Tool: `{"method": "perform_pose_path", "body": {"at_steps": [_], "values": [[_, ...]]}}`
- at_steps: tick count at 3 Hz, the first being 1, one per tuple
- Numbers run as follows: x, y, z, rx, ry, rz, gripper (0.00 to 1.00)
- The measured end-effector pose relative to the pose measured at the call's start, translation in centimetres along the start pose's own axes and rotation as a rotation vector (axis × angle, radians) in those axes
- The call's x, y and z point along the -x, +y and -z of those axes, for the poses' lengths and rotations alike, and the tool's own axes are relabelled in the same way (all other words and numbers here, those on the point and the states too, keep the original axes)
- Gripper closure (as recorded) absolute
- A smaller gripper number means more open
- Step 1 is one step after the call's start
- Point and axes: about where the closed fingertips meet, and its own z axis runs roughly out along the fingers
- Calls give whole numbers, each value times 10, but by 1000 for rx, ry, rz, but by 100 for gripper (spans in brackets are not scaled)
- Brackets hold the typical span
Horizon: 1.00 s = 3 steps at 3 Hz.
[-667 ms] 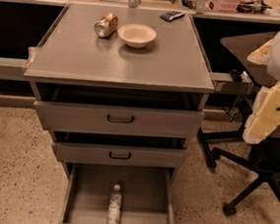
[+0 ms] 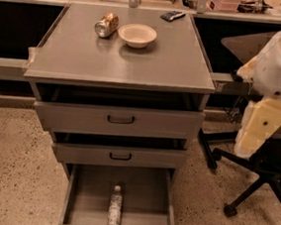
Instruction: Pick blue plastic bottle from bottom drawer and place on counter
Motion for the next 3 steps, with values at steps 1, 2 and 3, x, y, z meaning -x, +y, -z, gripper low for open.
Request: {"method": "perform_pose_path", "body": {"at_steps": [1,2,3], "values": [[-8,26,-49,80,83,-14,0],[-11,32,-58,98,98,-17,0],[0,30,-75,110,77,32,0]]}}
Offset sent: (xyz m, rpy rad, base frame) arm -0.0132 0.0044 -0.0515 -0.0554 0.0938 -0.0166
